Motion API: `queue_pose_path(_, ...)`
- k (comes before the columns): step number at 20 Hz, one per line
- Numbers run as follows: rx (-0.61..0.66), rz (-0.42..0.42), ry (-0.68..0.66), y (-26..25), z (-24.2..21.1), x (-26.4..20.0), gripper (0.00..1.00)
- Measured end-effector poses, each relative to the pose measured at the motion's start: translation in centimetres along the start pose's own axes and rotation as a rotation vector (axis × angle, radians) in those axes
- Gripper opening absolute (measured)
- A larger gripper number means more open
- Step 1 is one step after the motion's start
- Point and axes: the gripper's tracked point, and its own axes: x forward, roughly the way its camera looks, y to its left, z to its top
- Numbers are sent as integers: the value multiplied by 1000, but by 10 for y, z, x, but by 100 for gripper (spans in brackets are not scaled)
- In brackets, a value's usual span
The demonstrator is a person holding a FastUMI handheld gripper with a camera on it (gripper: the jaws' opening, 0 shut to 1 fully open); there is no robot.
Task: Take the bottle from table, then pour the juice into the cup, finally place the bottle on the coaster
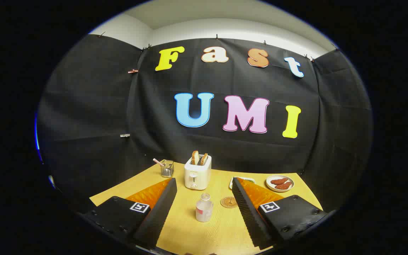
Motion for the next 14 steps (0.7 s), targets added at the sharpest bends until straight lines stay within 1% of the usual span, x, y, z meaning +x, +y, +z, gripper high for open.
queue_pose_path(2, 10, -31, 2, 0, -3, 9, 97)
queue_pose_path(6, -16, -90, 13, 7, -11, 20, 97)
queue_pose_path(10, -15, -93, 12, 26, -16, 27, 97)
queue_pose_path(14, -46, -90, 29, 39, -23, 28, 97)
